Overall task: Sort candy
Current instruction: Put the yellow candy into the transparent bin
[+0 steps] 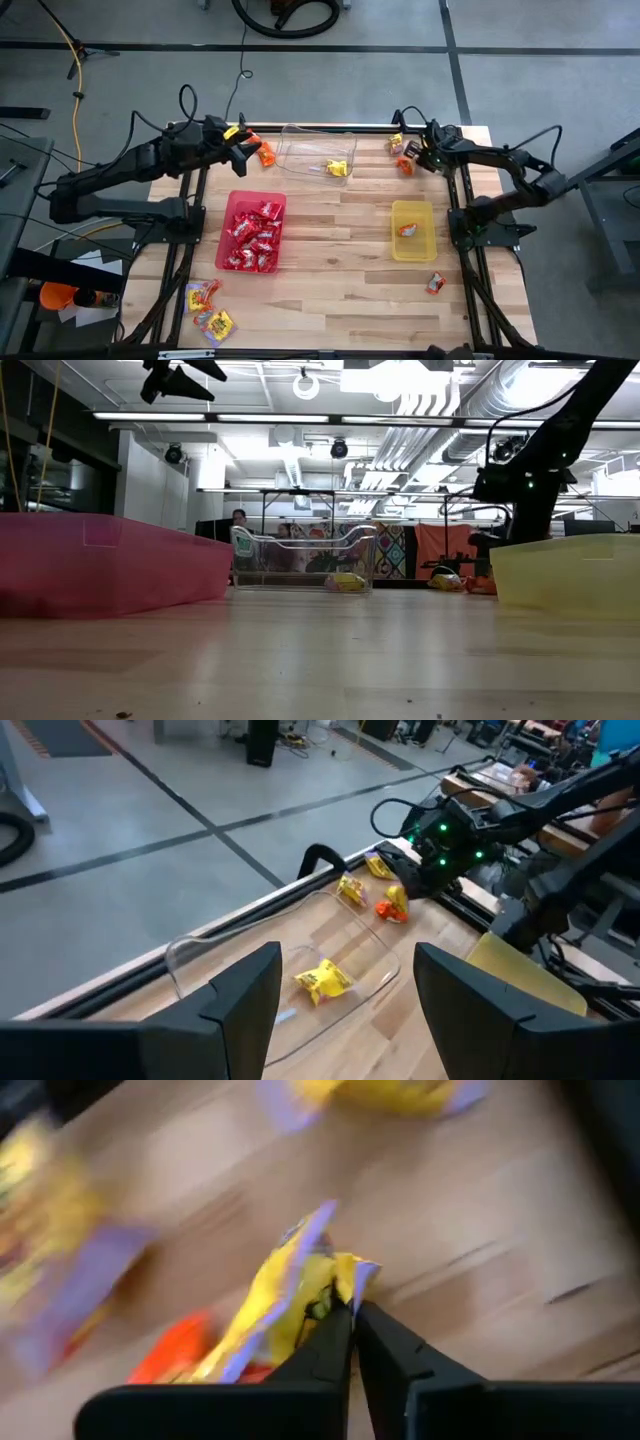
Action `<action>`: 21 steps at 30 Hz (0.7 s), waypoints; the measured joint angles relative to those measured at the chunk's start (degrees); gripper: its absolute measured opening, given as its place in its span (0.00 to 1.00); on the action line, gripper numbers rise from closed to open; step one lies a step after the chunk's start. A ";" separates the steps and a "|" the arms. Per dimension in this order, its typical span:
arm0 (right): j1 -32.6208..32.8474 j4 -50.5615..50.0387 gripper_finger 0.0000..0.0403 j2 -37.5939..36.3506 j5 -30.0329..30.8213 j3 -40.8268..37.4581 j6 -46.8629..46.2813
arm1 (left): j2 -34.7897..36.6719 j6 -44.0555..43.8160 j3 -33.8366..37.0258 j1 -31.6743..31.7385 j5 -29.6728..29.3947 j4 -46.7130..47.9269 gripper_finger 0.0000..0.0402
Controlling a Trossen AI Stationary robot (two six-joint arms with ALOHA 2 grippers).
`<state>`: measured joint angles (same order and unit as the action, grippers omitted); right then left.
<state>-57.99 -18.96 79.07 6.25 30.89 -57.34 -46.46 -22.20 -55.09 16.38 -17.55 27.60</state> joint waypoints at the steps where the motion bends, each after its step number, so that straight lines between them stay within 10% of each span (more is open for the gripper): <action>1: 0.67 0.10 0.04 -1.05 -0.91 0.03 0.26 | 0.24 0.29 0.00 0.47 0.49 0.00 0.54; 12: 11.86 13.85 0.00 -17.44 3.74 7.11 6.54 | 2.64 4.96 0.00 4.94 1.16 -0.07 0.54; 21: 28.12 26.57 0.00 -6.01 4.28 14.76 7.27 | 1.61 10.47 0.00 8.52 8.84 0.04 0.54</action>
<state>-29.87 7.61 73.05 10.54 45.66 -50.08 -44.85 -11.73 -55.09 24.90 -8.72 27.64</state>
